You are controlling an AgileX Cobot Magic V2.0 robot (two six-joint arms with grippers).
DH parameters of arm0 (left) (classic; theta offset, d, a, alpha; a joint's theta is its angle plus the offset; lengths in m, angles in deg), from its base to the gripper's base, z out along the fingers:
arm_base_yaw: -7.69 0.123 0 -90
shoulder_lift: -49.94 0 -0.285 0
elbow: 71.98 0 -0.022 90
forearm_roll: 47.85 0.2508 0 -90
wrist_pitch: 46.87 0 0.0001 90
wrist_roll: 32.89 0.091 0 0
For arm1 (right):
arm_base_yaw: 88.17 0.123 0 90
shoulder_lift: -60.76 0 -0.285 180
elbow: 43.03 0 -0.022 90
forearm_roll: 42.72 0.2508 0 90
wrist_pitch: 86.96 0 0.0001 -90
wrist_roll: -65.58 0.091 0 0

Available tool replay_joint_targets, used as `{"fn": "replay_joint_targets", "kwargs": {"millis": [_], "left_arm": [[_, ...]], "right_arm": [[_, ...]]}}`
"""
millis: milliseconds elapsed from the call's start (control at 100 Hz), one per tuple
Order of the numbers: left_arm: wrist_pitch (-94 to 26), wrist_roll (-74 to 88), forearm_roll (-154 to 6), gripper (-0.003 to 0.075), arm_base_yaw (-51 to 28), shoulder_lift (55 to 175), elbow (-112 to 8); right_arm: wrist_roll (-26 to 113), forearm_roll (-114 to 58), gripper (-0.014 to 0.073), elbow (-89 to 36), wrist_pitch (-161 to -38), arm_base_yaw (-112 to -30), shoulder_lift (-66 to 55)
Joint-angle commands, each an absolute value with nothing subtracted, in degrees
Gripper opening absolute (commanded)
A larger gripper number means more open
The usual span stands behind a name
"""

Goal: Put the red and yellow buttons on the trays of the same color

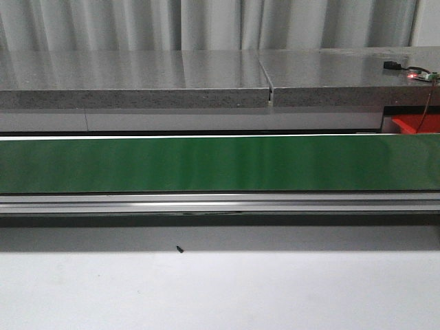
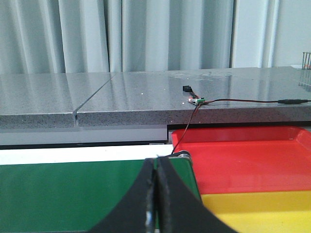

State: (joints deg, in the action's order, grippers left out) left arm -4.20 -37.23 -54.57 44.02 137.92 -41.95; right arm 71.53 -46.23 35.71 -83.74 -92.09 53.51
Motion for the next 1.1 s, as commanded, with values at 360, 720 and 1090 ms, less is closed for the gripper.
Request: {"fn": "replay_joint_targets", "kwargs": {"millis": [360, 720, 1090], "left_arm": [[-12.6, -33.3, -59.7, 0.0562, 44.3, 147.6, -47.7], [-16.9, -33.3, -59.8, 0.035, 44.3, 150.1, -47.8], [-11.8, -31.6, -59.8, 0.0152, 44.1, 146.9, -47.8]], "right_arm": [[71.2, -46.6, -0.0062, 34.9, -79.0, -92.3, 54.8], [71.2, -46.6, -0.0062, 34.9, -79.0, -92.3, 54.8], [71.2, -46.6, -0.0062, 34.9, -79.0, -92.3, 54.8]]}}
